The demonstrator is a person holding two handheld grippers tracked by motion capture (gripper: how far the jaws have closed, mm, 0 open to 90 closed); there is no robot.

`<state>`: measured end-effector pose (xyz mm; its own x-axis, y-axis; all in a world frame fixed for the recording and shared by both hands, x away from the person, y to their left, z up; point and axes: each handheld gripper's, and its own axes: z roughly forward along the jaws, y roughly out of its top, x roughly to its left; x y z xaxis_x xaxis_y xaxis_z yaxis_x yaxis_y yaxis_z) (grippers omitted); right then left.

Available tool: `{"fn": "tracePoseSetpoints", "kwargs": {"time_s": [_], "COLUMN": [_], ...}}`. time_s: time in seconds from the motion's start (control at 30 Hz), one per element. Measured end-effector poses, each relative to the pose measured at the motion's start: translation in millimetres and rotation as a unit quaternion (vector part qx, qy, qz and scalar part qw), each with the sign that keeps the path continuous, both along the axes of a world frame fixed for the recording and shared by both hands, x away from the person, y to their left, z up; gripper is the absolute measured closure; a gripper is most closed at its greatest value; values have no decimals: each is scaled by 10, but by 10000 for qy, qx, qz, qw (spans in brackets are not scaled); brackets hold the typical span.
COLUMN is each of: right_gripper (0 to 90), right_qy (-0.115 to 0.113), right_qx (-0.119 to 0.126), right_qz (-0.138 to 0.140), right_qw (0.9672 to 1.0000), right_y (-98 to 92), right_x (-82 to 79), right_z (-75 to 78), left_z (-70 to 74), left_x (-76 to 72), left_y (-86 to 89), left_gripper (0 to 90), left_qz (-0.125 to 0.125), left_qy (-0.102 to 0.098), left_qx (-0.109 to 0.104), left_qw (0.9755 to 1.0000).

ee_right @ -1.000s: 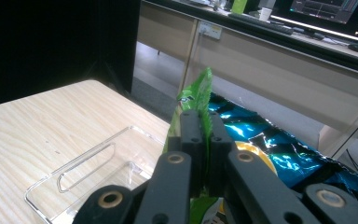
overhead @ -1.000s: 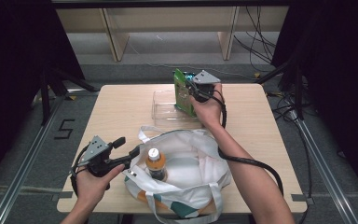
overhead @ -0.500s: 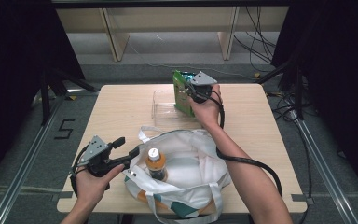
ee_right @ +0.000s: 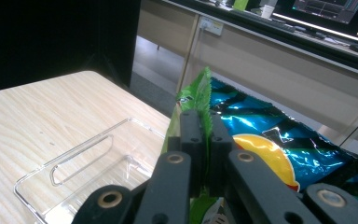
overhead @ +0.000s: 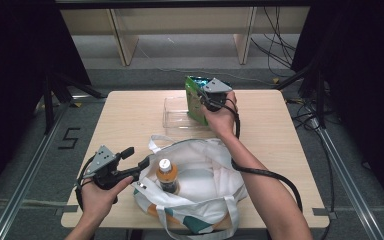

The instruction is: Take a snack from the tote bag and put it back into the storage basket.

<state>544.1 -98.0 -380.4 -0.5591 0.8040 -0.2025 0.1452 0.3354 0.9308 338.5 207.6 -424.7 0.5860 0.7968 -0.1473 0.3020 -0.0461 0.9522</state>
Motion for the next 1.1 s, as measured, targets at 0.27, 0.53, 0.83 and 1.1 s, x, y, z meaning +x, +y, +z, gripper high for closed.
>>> {"fn": "tracePoseSetpoints", "kwargs": {"time_s": [0.27, 0.53, 0.83, 1.1], "right_gripper": [897, 897, 897, 897], "right_qy": [-46, -40, -157, -310], "right_qx": [-3, -18, -90, -168], "right_qz": [-60, -95, -110, -162], "right_qw": [10000, 9999, 9998, 9992], "right_y": [-4, 33, 59, 78], "right_x": [16, 25, 24, 18], "right_z": [5, -17, -22, -47], "left_z": [0, -2, 0, -4], "left_x": [-3, -2, -4, -4], "left_y": [3, 5, 3, 8], "left_gripper": [295, 297, 298, 298], "left_qz": [-6, -2, -9, -4], "left_qy": [20, 18, 14, 25], "left_qx": [8, 21, 38, 56], "left_qw": [10000, 10000, 10000, 10000]}}
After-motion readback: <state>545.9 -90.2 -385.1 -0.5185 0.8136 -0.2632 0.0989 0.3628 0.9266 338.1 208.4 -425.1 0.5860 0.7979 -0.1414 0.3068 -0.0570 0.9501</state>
